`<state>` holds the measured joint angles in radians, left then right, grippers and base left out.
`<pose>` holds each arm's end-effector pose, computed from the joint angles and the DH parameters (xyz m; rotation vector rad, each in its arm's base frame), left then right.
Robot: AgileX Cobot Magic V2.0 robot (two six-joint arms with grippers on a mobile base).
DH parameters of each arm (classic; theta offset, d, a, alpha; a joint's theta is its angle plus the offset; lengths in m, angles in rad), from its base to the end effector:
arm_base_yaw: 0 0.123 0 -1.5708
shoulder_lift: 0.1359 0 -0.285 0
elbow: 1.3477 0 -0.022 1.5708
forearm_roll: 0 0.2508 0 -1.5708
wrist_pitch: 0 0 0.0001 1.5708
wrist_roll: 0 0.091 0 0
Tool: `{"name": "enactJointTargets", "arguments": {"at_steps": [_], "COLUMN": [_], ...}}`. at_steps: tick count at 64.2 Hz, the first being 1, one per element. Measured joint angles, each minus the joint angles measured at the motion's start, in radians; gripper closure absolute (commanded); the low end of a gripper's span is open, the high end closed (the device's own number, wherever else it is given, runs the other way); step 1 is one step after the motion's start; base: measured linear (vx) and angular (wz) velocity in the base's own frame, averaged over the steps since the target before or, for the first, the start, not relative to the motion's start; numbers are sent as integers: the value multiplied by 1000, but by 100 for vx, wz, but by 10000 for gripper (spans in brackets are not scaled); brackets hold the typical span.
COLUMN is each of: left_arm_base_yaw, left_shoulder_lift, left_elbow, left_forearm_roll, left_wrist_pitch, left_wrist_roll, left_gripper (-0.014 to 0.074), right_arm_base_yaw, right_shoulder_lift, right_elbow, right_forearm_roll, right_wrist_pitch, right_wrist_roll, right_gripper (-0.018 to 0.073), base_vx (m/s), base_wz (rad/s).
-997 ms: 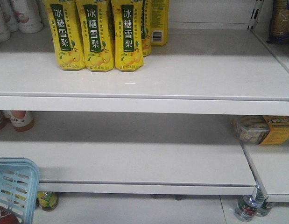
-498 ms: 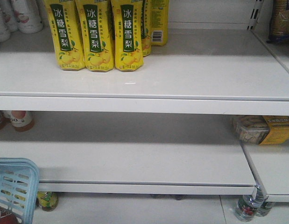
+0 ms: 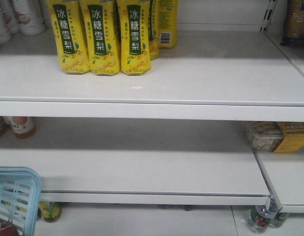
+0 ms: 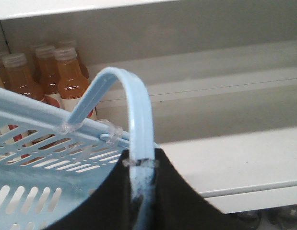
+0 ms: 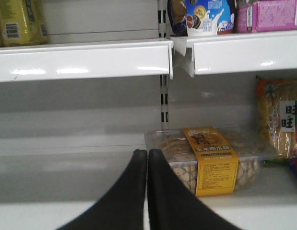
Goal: Place coke in basket with both arms
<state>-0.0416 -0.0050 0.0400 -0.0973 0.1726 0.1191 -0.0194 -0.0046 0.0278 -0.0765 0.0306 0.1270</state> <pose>0.0570 -0.0039 0.1843 0.0673 1.6891 -0.0279 0.0573 -0.0013 0.2013 0.0556 1.5363 0.0229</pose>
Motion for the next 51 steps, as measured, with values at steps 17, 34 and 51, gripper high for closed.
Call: {"name": "enactJointTargets", "arguments": {"at_steps": [17, 34, 51], "left_arm_base_yaw": [0, 0, 0], "left_shoulder_lift": [0, 0, 0], "left_elbow": [0, 0, 0], "left_forearm_roll": [0, 0, 0], "left_wrist_pitch": [0, 0, 0], "left_wrist_roll": [0, 0, 0], "left_gripper": [603, 603, 602], "right_arm_base_yaw": [0, 0, 31], "right_shoulder_lift": [-6, -6, -6], "right_elbow": [0, 0, 0], "right_forearm_roll": [20, 58, 76], "right_wrist_pitch": [30, 38, 60], "right_wrist_roll": [-110, -173, -175], "right_gripper": [568, 568, 568], "base_vx": [0, 0, 0], "base_wz": [0, 0, 0]}}
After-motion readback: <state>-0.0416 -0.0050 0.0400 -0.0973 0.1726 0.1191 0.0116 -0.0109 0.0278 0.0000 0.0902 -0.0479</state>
